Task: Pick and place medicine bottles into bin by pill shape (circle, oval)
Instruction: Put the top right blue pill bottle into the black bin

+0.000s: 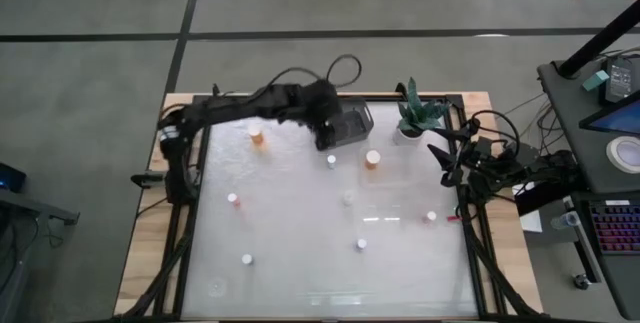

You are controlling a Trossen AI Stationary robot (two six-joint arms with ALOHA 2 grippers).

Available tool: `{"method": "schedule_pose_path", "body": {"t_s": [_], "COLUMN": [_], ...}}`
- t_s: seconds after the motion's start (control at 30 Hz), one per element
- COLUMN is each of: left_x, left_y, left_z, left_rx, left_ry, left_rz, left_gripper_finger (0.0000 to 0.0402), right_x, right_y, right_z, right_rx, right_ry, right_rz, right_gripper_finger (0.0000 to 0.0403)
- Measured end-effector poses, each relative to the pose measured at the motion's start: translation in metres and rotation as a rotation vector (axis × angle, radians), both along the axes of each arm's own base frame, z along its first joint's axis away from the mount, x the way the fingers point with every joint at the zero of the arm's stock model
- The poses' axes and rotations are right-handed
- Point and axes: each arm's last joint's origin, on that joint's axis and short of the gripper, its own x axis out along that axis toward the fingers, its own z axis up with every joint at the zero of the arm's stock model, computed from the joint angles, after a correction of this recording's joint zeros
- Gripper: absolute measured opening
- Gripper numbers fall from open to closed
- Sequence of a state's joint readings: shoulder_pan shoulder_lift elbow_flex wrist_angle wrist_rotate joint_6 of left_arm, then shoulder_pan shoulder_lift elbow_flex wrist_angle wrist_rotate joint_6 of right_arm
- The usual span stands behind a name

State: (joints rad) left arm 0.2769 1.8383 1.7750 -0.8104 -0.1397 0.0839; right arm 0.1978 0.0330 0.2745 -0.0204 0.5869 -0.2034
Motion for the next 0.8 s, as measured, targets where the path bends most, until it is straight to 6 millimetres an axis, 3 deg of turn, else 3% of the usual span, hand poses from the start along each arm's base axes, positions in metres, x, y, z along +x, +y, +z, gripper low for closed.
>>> {"method": "schedule_pose_path", "body": {"t_s": [0.13,0.4,0.57,0.8], "left_x": [-0.009,-0.05,-0.082,-0.124], "left_y": [-0.046,-0.125,-0.146,-0.145], "left_z": [0.002,-0.023,-0.039,-0.045], "left_rx": [0.016,0.023,0.02,0.031], "left_ry": [-0.074,-0.186,-0.259,-0.367], "left_rz": [-0.111,-0.328,-0.398,-0.409], "left_gripper_finger": [0.0226,0.0226,0.0226,0.0226], "right_x": [0.0,0.0,0.0,0.0], "right_y": [0.0,0.0,0.0,0.0], "right_z": [0.0,0.0,0.001,0.002], "right_rx": [0.0,0.003,0.01,0.141], "right_ry": [0.0,-0.003,-0.013,-0.074], "right_rz": [0.0,0.0,0.002,0.029], "right_gripper_finger": [0.0224,0.0224,0.0224,0.0224]}}
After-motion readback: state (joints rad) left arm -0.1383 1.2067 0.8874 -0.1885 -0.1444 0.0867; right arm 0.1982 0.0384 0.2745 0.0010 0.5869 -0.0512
